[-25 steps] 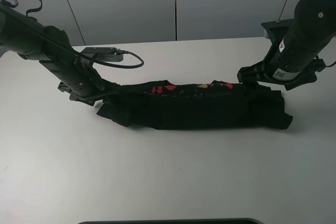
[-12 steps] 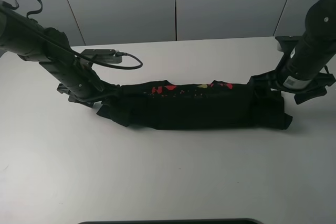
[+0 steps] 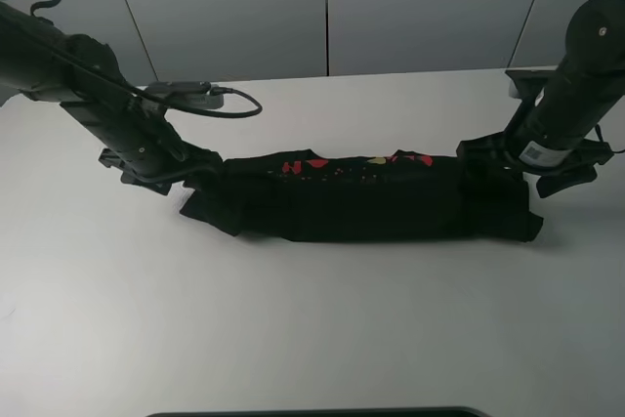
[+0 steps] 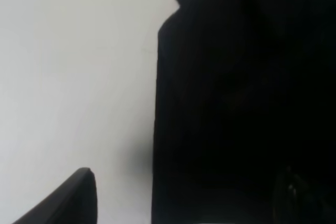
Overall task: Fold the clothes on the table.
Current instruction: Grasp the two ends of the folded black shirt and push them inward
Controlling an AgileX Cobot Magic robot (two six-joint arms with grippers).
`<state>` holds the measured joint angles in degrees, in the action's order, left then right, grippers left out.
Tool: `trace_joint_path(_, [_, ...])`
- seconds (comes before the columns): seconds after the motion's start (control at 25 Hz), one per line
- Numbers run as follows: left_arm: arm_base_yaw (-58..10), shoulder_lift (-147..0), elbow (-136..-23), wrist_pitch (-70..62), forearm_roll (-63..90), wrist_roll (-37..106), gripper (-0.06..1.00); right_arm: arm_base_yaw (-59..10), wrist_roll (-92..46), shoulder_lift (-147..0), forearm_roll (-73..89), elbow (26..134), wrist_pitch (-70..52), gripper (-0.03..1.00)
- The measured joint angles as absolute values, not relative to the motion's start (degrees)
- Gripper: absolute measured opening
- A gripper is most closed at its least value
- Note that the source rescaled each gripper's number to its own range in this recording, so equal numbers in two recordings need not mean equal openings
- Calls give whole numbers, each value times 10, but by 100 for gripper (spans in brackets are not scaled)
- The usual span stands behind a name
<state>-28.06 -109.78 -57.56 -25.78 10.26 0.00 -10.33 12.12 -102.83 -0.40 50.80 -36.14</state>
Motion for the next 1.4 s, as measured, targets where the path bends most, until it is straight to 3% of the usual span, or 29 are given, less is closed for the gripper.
trace_joint_path(0.28, [-281,-1018,-577,-277,103,0,89,-103,112,-1028,6,508,-375,100])
trace_joint_path(1.4, [-281,-1099,-659,-334,138,61,89,-103,115,-1096,52,512,-311,100])
